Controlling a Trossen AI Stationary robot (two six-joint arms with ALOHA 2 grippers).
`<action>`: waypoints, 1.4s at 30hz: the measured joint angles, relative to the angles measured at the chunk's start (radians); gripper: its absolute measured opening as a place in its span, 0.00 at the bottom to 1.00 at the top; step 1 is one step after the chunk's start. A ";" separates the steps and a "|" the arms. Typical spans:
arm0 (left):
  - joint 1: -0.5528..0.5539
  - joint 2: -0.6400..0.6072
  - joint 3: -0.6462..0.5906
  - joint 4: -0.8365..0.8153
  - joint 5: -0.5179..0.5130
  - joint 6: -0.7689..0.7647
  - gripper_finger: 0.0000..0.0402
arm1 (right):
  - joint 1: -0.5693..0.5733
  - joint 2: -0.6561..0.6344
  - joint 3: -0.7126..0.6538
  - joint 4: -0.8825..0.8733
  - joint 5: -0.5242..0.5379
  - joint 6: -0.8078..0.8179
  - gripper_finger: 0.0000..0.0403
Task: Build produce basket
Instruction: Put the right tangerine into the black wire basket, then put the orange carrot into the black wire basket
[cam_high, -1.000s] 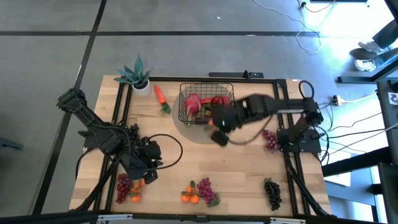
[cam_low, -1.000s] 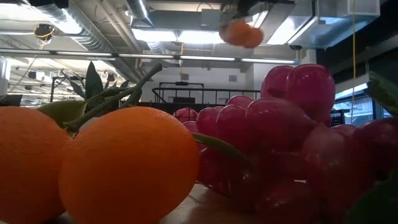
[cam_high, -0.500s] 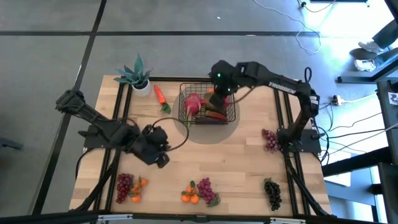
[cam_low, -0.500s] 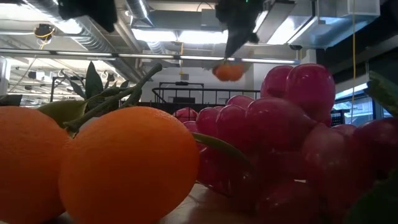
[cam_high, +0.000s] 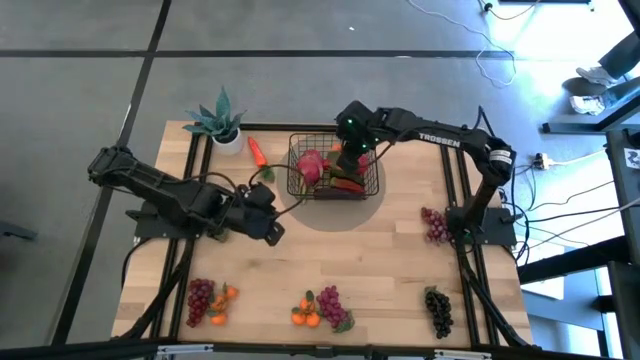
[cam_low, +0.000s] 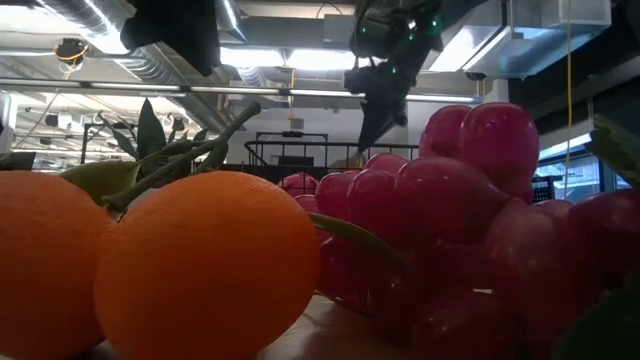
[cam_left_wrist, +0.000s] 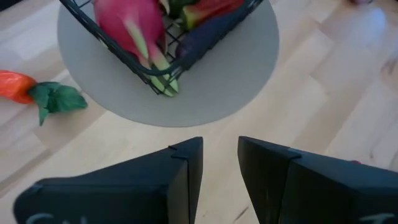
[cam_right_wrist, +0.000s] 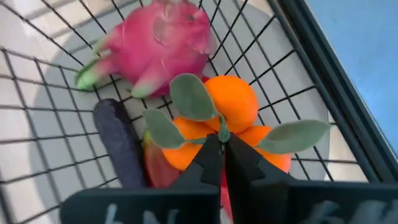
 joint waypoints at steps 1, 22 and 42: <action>0.005 0.000 0.000 0.000 0.000 0.000 0.22 | 0.000 0.000 -0.016 0.018 0.000 -0.020 0.00; 0.059 0.000 0.000 0.000 0.001 0.000 0.22 | 0.000 0.003 -0.146 0.183 0.000 -0.130 0.10; 0.178 -0.002 0.000 -0.099 -0.006 -0.265 0.22 | 0.018 0.003 0.151 -0.118 -0.018 -0.162 0.26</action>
